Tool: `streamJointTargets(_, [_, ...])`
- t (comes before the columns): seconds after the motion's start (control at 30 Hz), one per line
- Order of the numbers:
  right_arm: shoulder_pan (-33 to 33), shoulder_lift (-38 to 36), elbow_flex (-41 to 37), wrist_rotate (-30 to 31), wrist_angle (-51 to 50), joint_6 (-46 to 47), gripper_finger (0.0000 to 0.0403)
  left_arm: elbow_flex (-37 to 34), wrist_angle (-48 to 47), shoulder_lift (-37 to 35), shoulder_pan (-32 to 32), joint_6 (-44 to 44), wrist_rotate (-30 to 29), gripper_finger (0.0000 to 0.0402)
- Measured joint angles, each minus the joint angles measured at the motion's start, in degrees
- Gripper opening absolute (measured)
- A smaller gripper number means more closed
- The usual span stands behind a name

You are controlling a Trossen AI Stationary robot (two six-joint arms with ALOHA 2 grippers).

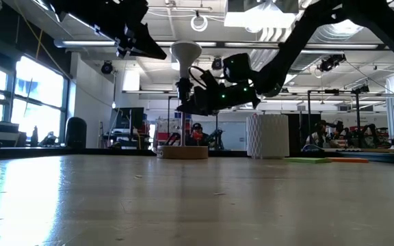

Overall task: Screw lightbulb
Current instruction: Remove the white lightbulb from the brown lamp

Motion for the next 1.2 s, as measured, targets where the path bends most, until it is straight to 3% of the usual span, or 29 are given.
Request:
streamJointTargets(0.13, [0.48,0.64,1.28,-0.17,-1.03,-0.28,0.0129,-0.02,-0.01,0.02,0.0,-0.29,0.02,0.0])
streamJointTargets(0.37, [0.56,0.59,1.3,-0.6,-2.14,0.19,0.0031,-0.02,-0.28,0.02,-0.8,-0.46,0.03,0.0])
streamJointTargets(0.9, [6.43,-1.24,-0.71,-0.9,-3.72,2.2,0.003,-0.07,-5.47,-3.88,-5.64,-1.95,-8.43,0.0])
streamJointTargets(1.2, [11.84,-5.74,-6.63,-1.31,-4.33,2.43,0.003,-0.07,-7.71,-7.68,-7.83,-1.99,-11.4,0.0])
